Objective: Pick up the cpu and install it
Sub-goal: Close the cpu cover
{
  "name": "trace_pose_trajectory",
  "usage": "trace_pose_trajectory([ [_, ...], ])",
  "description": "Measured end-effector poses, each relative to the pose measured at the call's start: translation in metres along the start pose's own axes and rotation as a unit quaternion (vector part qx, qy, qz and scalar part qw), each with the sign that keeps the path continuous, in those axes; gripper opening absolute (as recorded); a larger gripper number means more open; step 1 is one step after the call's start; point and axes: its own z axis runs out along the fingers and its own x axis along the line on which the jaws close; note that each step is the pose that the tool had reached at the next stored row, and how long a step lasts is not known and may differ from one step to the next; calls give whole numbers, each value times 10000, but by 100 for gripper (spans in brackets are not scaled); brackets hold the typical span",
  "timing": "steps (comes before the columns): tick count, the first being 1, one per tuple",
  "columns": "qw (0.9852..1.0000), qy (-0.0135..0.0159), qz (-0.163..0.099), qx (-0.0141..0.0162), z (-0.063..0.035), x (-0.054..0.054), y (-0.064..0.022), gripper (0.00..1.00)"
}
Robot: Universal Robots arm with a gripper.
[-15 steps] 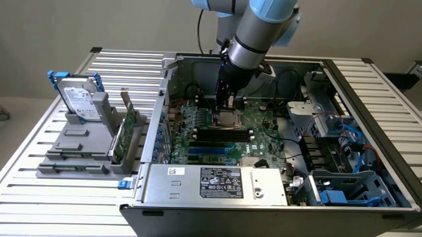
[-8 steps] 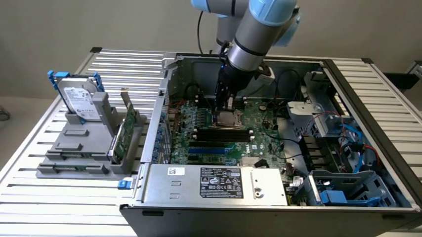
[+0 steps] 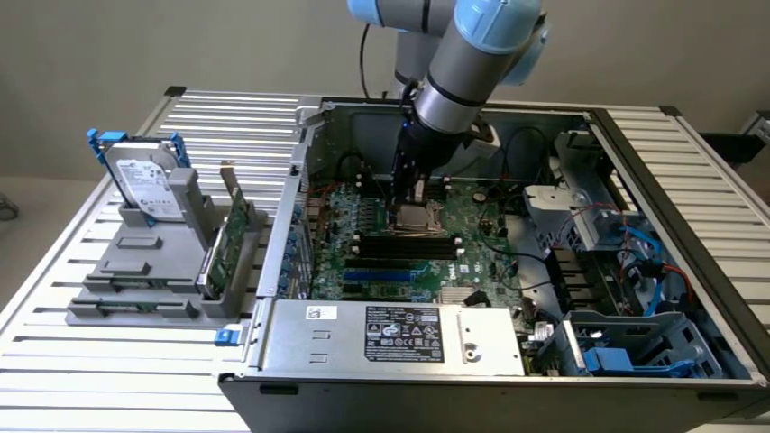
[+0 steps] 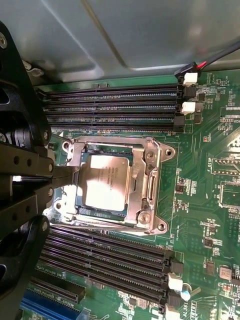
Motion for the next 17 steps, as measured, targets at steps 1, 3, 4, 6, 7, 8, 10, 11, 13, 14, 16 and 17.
trace_pose_trajectory([
  [1, 10000, 3, 0, 6, 5, 0, 0, 11],
  [3, 10000, 7, -1, 13, 14, -1, 2, 11],
  [4, 10000, 8, -1, 14, 19, -2, 2, 11],
  [6, 10000, 9, -2, 16, 28, -2, 5, 11],
  [7, 10000, 9, -2, 16, 32, -3, 6, 11],
  [8, 10000, 10, -2, 16, 38, -3, 7, 11],
  [10, 10000, 11, -2, 16, 48, -4, 9, 11],
  [11, 10000, 11, -2, 16, 53, -4, 11, 11],
  [13, 10000, 11, -2, 16, 62, -5, 13, 11],
  [14, 10000, 11, -2, 16, 67, -6, 14, 11],
  [16, 10000, 11, -2, 16, 77, -6, 16, 11],
  [17, 10000, 10, -2, 16, 81, -7, 17, 11],
])
